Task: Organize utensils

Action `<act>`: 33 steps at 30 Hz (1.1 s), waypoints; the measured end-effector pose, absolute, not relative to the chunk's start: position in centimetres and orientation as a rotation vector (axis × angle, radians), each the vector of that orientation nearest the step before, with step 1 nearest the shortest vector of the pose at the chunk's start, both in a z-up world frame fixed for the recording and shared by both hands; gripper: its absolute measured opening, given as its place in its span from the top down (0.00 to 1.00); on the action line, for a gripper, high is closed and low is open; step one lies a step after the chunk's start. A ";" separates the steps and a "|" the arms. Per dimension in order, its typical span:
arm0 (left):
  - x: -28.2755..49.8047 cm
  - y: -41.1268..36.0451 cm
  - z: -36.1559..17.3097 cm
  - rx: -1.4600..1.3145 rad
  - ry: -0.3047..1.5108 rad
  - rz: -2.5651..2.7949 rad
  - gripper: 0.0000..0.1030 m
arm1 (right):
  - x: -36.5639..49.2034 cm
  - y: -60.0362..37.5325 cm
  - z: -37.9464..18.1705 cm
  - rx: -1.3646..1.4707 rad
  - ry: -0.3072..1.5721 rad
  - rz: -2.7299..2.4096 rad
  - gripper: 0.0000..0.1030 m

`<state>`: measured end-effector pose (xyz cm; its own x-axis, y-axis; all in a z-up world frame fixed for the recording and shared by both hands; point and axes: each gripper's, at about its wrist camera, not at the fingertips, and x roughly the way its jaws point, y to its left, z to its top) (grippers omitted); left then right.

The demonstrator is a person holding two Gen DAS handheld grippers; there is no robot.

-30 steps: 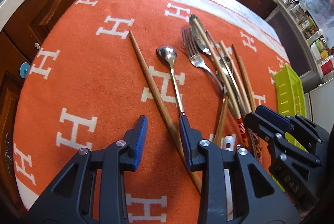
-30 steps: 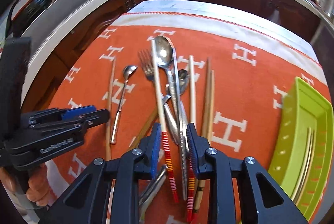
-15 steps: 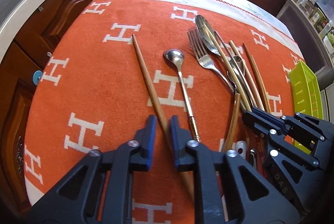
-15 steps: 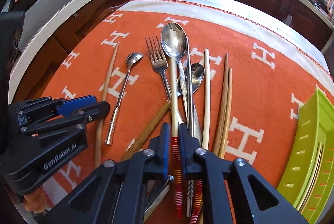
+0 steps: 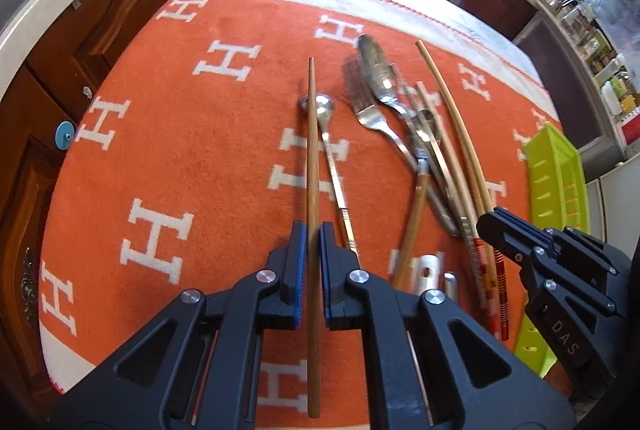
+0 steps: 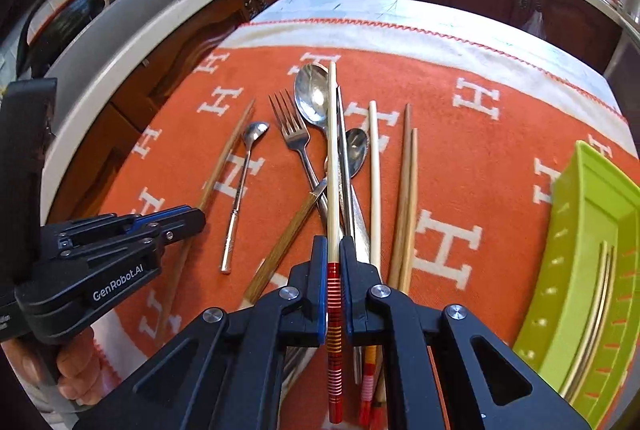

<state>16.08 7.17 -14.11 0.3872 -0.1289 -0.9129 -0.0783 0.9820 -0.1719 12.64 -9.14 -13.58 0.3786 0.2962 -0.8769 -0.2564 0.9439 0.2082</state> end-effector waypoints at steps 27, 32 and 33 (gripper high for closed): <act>12.8 -6.3 -3.5 -0.105 1.105 -0.403 0.96 | 2.7 -25.5 -6.2 0.347 0.975 0.134 0.94; 12.5 -11.3 -3.1 -0.058 1.109 -0.499 0.96 | 1.4 -29.5 -6.9 0.375 0.987 0.032 0.94; 12.4 -12.4 -3.2 -0.042 1.108 -0.514 0.96 | 1.3 -30.1 -7.2 0.377 0.990 0.017 0.94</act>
